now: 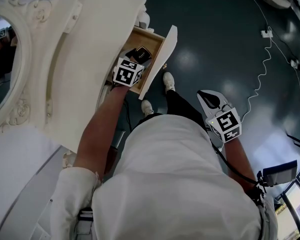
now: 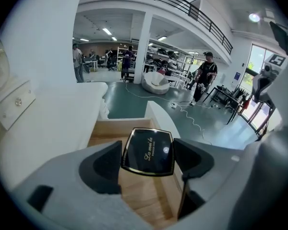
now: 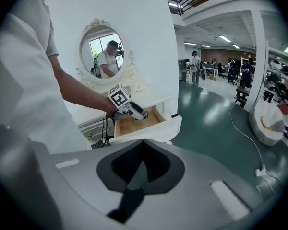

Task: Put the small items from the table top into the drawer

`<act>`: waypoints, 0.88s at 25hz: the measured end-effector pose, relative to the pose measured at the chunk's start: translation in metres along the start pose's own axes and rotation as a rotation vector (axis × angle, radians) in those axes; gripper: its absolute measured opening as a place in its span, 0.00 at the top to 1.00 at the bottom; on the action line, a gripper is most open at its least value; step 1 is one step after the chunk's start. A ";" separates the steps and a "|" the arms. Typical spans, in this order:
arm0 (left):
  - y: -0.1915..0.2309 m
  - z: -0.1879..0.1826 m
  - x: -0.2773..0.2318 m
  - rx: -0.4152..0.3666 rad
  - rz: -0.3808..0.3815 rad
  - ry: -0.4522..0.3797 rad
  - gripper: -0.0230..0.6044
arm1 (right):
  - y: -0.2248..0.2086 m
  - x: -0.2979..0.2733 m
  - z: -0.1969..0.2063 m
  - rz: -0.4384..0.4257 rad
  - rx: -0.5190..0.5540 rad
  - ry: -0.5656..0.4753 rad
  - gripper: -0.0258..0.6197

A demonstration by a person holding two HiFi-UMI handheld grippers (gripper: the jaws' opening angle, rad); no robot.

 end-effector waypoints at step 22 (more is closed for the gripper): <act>0.053 0.026 -0.116 0.196 -0.328 0.085 0.42 | -0.103 0.012 0.020 -0.036 -0.004 0.142 0.96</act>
Point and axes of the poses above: the fingertips, and each gripper's own axes: x backward along the fingers, y to its left, z out of its underside, the point moved 10 cm from there along x, backward along the fingers, and after that the axes turned 5 degrees about x, right-handed, at the moved point
